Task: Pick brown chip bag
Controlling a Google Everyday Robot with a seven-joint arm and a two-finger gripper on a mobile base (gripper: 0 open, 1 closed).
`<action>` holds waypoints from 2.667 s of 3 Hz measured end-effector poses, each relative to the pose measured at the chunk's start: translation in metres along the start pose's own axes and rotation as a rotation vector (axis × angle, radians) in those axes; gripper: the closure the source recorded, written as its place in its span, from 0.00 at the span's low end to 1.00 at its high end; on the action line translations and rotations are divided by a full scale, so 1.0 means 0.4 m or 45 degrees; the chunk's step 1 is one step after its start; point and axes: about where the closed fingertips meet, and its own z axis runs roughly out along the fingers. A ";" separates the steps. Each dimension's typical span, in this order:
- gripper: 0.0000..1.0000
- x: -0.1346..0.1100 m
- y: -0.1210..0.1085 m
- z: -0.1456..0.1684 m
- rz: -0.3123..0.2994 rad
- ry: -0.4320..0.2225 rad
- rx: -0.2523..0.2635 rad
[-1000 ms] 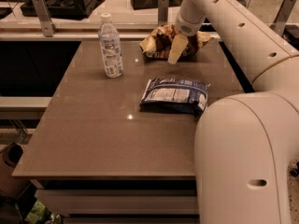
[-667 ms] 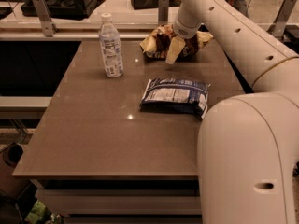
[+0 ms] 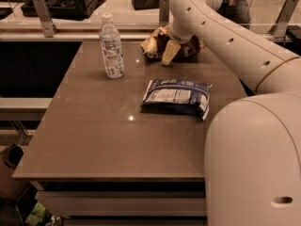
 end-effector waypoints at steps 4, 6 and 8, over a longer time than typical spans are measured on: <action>0.64 -0.002 0.015 0.035 0.008 0.002 -0.049; 1.00 0.000 0.024 0.046 0.005 0.007 -0.057; 1.00 0.000 0.024 0.046 0.006 0.006 -0.058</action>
Offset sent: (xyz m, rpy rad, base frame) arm 0.0170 0.0189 -0.0419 0.1341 0.1565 0.1239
